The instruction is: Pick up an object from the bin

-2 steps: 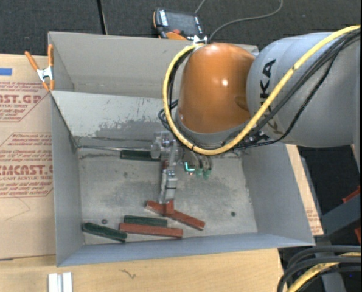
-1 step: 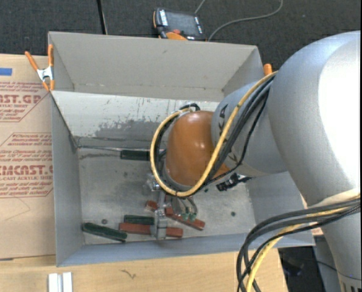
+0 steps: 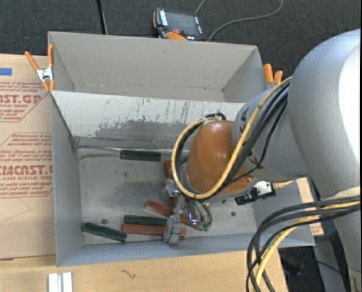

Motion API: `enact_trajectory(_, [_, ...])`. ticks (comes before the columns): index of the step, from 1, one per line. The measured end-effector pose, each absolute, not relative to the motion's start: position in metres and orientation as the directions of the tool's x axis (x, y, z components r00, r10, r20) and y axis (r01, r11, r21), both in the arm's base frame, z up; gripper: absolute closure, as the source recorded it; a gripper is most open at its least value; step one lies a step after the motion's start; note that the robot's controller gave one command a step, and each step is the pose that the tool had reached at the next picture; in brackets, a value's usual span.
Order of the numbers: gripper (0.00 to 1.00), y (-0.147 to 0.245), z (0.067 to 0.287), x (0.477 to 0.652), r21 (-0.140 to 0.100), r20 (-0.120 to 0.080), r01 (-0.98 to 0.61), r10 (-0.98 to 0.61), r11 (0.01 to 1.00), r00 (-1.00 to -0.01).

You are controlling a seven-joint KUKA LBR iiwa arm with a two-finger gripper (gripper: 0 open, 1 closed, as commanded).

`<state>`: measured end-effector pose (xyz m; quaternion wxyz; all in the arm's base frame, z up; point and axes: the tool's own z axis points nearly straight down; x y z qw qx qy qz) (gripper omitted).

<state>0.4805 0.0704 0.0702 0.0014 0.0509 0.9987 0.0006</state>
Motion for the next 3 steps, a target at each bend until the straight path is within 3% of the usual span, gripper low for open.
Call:
enact_trajectory(1, [1.0, 0.071, 0.073, 0.481, 0.002, 0.0, 0.101, 0.101, 0.995, -0.995])
enact_trajectory(2, [1.0, 0.076, 0.145, 0.483, 0.003, -0.007, 0.097, 0.097, 0.995, -0.995])
enact_trajectory(3, [1.0, 0.078, 0.233, 0.498, 0.003, -0.009, 0.104, 0.104, 0.995, -0.995])
